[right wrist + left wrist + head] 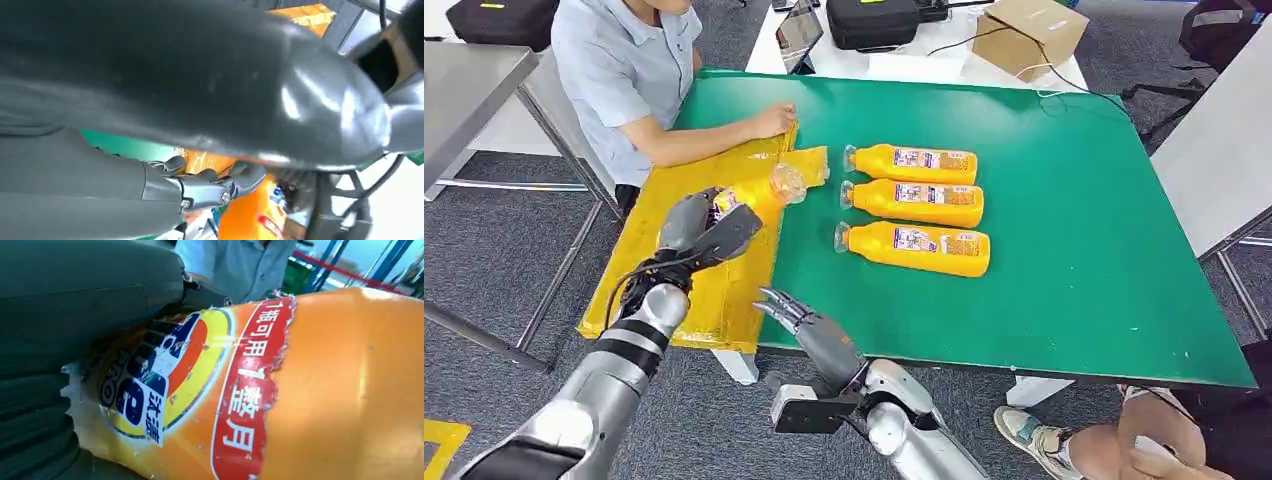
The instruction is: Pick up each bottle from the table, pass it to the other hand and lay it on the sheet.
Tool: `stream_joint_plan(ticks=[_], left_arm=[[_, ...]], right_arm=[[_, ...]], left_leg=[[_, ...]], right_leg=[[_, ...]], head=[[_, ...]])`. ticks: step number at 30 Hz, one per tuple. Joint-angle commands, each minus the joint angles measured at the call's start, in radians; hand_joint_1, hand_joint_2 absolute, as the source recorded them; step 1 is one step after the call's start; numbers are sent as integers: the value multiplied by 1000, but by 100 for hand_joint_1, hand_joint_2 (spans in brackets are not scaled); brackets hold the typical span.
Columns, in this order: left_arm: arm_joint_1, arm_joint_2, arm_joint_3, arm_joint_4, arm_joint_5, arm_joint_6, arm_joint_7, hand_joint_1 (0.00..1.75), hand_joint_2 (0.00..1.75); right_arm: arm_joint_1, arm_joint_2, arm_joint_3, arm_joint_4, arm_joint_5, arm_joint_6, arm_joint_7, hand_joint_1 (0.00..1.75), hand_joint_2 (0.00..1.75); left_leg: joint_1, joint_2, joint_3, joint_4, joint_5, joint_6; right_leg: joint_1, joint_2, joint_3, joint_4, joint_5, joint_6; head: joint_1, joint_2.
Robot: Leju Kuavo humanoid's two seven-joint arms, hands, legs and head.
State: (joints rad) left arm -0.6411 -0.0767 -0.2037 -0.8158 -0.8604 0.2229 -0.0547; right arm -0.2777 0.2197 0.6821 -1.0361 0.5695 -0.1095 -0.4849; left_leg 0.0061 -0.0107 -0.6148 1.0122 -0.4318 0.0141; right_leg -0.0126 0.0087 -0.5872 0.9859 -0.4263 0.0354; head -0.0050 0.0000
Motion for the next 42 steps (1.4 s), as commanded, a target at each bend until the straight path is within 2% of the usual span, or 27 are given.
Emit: stream_joint_plan(ticks=[1,7,11,14,15,16,17,18,19,20,21,33,42], left_arm=[[-176,50,-114,386,-202,-84,70,175,175],[-161,48,-119,452,-266,-132,73,175,175],[-139,41,-111,464,-282,-139,81,175,175],[-114,33,-103,465,-300,-134,100,175,175],[-108,26,-89,463,-293,-129,102,162,175],[-106,24,-89,462,-295,-128,102,162,175],[-102,17,-68,461,-280,-130,97,143,175],[-98,13,-52,457,-267,-138,82,26,175],[-96,12,-43,456,-258,-144,74,26,175],[-91,11,-21,455,-234,-157,54,0,175],[-88,4,26,453,-182,-186,27,0,175],[-49,-2,127,342,49,-360,-204,0,175],[-47,0,128,326,71,-371,-217,0,175]], right_arm=[[-11,-3,-7,24,-17,8,-24,0,0],[11,10,-44,-23,-55,-54,-91,0,0],[30,20,-76,-79,-88,-101,-125,0,0],[78,53,-160,-179,-273,-45,-176,0,0],[88,58,-175,-213,-299,-47,-185,0,175],[89,57,-178,-223,-302,-47,-180,0,175],[99,57,-186,-256,-302,-67,-167,0,175],[99,57,-193,-258,-310,-71,-150,0,175],[96,56,-193,-253,-309,-69,-141,0,175],[90,53,-194,-237,-309,-69,-136,0,175],[82,55,-198,-207,-309,-72,-130,0,175],[65,55,-219,-80,-338,-72,-165,0,175],[63,54,-222,-76,-338,-71,-167,0,175]], left_leg=[[1,0,3,-1,-1,-1],[0,1,7,-1,-2,-1],[0,0,3,-1,-1,0],[0,2,5,-1,-1,-1],[-1,1,3,-1,0,0],[0,1,5,-1,-1,-1],[-1,1,3,-1,0,0],[0,1,6,-1,-1,-1],[-1,1,4,-1,-1,0],[0,2,7,-2,-1,-1],[-1,2,6,-2,-1,0],[-1,-1,12,-2,0,0],[0,-1,13,-3,0,0]], right_leg=[[1,-1,4,-1,-1,-1],[1,0,6,-1,-2,-2],[0,-1,3,0,-1,-1],[0,0,5,-1,-1,-1],[0,0,2,0,0,-1],[0,0,4,-1,-1,-1],[0,0,3,0,-1,-1],[0,-1,5,-1,-1,-1],[0,0,4,0,-1,-1],[0,0,7,-1,-1,-1],[0,1,5,-1,0,-1],[0,0,12,-2,0,-1],[0,0,13,-3,0,-1]], head=[[0,0],[0,0],[0,0],[0,0],[0,0],[0,0],[0,0],[0,0],[0,0],[0,0],[0,0],[0,0],[0,0]])
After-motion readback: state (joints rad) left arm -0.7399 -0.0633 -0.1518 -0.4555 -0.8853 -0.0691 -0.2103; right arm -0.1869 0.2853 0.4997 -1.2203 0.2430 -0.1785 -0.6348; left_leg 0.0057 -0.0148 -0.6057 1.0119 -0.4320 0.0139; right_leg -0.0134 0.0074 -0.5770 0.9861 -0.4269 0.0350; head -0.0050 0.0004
